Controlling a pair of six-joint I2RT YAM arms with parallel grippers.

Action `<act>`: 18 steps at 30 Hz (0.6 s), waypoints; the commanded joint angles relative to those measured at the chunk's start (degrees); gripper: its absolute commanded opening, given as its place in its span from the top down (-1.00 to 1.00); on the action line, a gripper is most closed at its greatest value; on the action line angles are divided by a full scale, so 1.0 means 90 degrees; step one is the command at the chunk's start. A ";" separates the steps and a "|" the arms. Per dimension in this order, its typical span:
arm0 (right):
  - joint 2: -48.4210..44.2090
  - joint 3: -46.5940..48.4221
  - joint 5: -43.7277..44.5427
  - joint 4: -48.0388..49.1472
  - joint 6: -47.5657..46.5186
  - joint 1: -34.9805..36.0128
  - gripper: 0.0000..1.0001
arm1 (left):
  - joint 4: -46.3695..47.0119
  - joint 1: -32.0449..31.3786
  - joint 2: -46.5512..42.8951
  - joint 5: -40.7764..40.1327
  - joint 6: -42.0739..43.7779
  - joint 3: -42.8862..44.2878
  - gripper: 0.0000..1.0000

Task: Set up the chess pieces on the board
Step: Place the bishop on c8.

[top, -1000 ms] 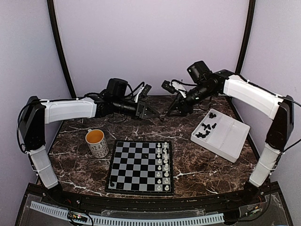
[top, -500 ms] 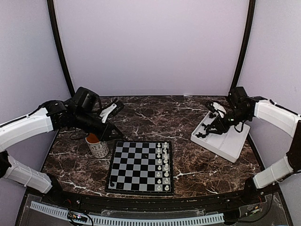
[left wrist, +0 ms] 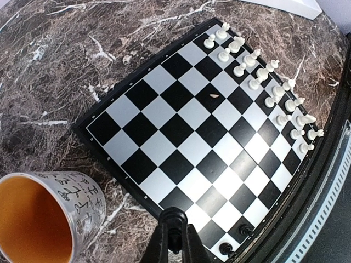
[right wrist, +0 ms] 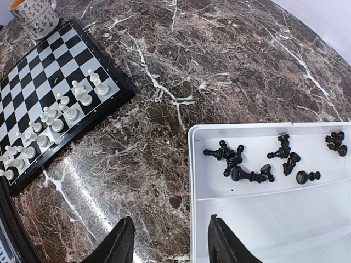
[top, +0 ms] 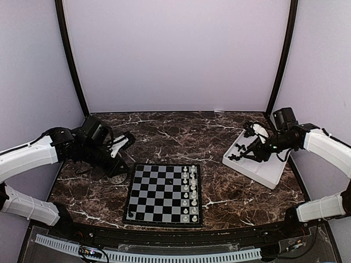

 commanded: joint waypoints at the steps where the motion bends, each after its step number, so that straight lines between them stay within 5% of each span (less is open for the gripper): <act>1: -0.0113 -0.0035 0.0031 0.0303 -0.0018 -0.0006 0.06 | -0.0275 -0.0074 0.0151 -0.0093 0.0172 0.0050 1.00; 18: 0.0122 0.0200 -0.0017 0.0188 -0.0096 -0.0013 0.06 | -0.1194 -0.0472 0.1632 0.0295 -0.0006 0.0691 1.00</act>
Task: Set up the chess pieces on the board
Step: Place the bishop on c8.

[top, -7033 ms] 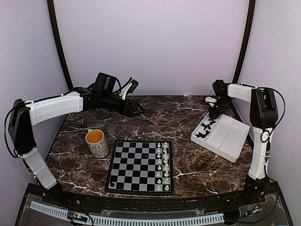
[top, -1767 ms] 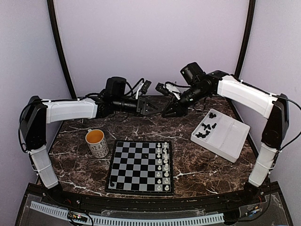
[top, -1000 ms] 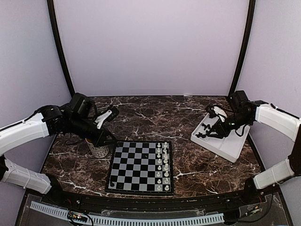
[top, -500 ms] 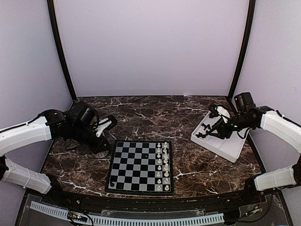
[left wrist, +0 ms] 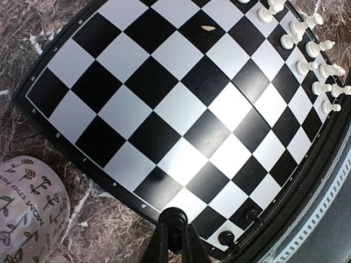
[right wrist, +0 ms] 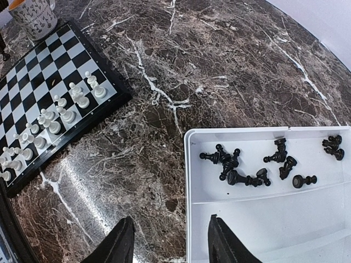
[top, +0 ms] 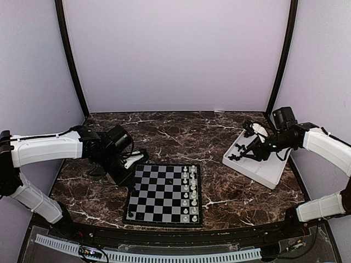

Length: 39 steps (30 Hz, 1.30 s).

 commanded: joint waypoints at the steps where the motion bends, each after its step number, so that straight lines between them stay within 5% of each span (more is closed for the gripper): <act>1: 0.0036 0.0128 -0.0032 0.0117 -0.0051 -0.0016 0.06 | -0.0490 -0.0094 -0.0067 0.0312 -0.0237 0.0200 1.00; 39: 0.0613 0.0513 -0.0276 -0.0080 -0.0140 -0.0012 0.05 | -0.0404 -0.0286 0.0841 0.0045 -0.0794 0.0135 0.89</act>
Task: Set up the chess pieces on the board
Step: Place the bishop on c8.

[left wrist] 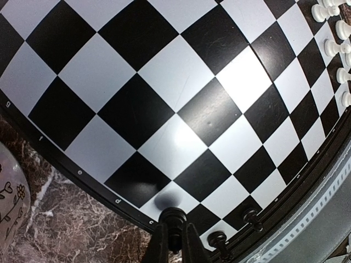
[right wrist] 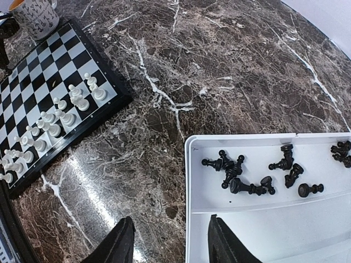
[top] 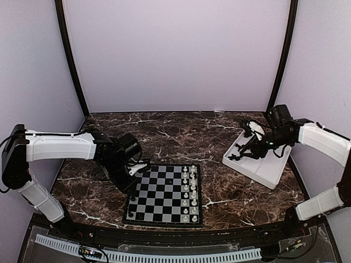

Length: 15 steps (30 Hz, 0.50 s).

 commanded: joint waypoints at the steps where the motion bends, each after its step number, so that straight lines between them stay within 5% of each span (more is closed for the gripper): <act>1: 0.0014 0.0155 -0.0113 -0.0017 -0.0069 -0.0013 0.05 | 0.0063 -0.0057 -0.0037 -0.0159 -0.0050 -0.0029 0.89; 15: 0.0066 0.0179 -0.0114 -0.0044 -0.0084 -0.0011 0.05 | -0.0004 -0.0060 0.0111 -0.0092 -0.0063 -0.0002 0.88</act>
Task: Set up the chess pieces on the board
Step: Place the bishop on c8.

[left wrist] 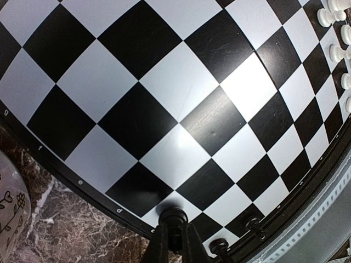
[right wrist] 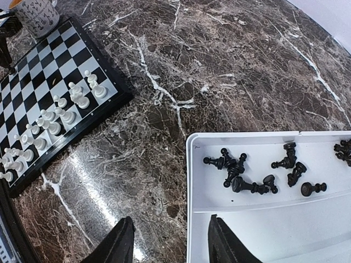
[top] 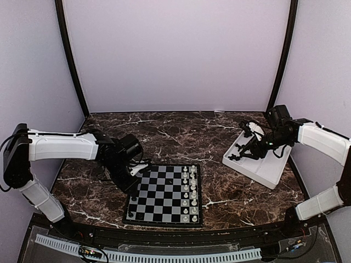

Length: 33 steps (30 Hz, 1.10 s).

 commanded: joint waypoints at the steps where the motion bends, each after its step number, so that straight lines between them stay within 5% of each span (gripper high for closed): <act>1: -0.0006 0.0169 -0.0098 -0.0003 -0.0062 -0.0011 0.05 | -0.0176 -0.0056 -0.0004 -0.0027 -0.0061 0.0002 0.88; 11: -0.0011 0.0128 -0.0102 0.0016 -0.0082 -0.0011 0.05 | -0.0247 -0.0070 0.0187 -0.0035 -0.0076 0.0032 0.83; 23: -0.0006 0.0137 -0.0147 0.0010 -0.0077 -0.0005 0.04 | -0.0270 -0.0108 0.0062 -0.0031 -0.0053 0.0034 0.41; 33: 0.0089 0.0253 -0.0209 -0.0081 -0.0091 -0.0003 0.04 | -0.0164 -0.0114 -0.0027 0.0218 0.0063 0.0007 0.46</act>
